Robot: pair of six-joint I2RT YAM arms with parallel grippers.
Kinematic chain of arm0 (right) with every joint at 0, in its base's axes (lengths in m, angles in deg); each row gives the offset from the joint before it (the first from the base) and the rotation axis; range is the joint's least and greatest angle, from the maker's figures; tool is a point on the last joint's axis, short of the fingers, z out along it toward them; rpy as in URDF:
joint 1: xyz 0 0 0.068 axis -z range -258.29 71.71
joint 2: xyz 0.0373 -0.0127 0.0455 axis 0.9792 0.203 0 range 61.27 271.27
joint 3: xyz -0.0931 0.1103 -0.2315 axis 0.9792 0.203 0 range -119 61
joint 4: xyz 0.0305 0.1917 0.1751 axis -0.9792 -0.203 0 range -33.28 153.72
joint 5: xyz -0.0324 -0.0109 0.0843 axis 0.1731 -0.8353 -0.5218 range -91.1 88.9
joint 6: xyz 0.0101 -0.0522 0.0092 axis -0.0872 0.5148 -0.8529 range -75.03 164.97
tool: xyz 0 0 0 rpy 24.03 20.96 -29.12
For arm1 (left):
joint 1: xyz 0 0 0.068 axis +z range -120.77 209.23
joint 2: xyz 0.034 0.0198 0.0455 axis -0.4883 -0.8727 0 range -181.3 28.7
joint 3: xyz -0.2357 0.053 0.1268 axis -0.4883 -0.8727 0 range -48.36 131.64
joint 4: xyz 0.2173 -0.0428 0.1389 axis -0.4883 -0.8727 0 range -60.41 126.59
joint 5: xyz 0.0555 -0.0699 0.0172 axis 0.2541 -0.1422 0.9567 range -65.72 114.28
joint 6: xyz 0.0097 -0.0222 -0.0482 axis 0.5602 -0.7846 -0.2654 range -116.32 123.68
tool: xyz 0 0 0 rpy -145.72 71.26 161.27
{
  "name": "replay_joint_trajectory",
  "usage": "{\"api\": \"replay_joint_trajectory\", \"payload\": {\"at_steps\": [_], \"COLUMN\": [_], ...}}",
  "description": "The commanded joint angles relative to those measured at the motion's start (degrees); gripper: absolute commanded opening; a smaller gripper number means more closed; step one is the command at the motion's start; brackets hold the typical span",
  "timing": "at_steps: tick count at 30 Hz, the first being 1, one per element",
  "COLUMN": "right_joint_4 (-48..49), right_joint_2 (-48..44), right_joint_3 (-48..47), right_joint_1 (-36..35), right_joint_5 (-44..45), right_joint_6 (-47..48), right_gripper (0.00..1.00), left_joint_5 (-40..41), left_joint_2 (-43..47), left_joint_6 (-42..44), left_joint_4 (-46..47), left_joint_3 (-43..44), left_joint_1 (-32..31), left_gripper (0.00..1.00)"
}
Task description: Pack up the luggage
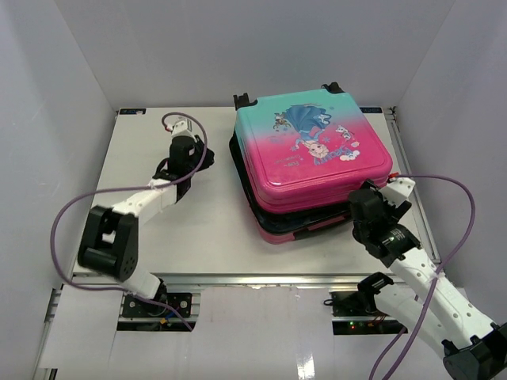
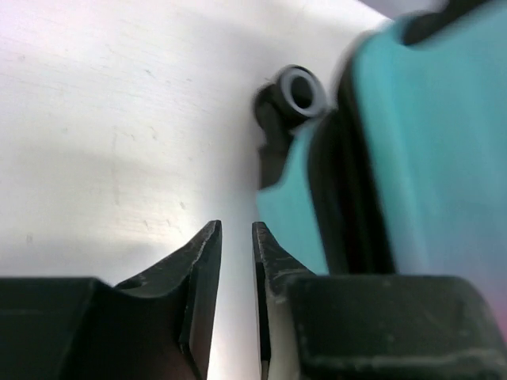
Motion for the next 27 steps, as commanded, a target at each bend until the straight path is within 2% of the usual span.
{"api": "replay_joint_trajectory", "payload": {"at_steps": [1, 6, 12, 17, 20, 24, 27], "right_joint_4": [-3.72, -3.72, -3.72, -3.72, -3.72, -3.81, -3.81], "right_joint_2": [-2.23, -6.29, -8.23, -7.66, -6.85, -6.13, -5.96], "right_joint_3": [-6.37, -6.99, -7.06, -6.85, -5.92, -5.58, -5.79], "right_joint_1": [0.42, 0.69, 0.77, 0.72, 0.77, 0.77, 0.77], "right_joint_5": [6.52, 6.54, 5.90, 5.21, 5.29, 4.67, 4.00], "right_joint_6": [-0.17, 2.51, 4.50, 4.01, 3.14, 2.55, 2.86], "right_gripper": [0.82, 0.82, 0.83, 0.83, 0.84, 0.84, 0.84], "left_joint_5": [3.51, -0.27, 7.74, 9.70, 9.86, 8.63, 7.82], "left_joint_2": [11.26, 13.44, 16.85, 17.22, 16.80, 13.54, 8.89], "left_joint_6": [1.82, -1.04, -3.81, -6.06, -6.85, -7.57, -8.19], "left_joint_4": [0.23, 0.97, -1.88, -1.19, 2.44, 4.33, 4.86], "left_joint_3": [-7.96, -12.79, -16.10, -17.74, -18.44, -17.73, -16.08], "left_joint_1": [-9.20, -16.42, -24.25, -25.32, -25.40, -25.46, -25.42], "left_gripper": [0.44, 0.47, 0.47, 0.47, 0.47, 0.47, 0.37]}}
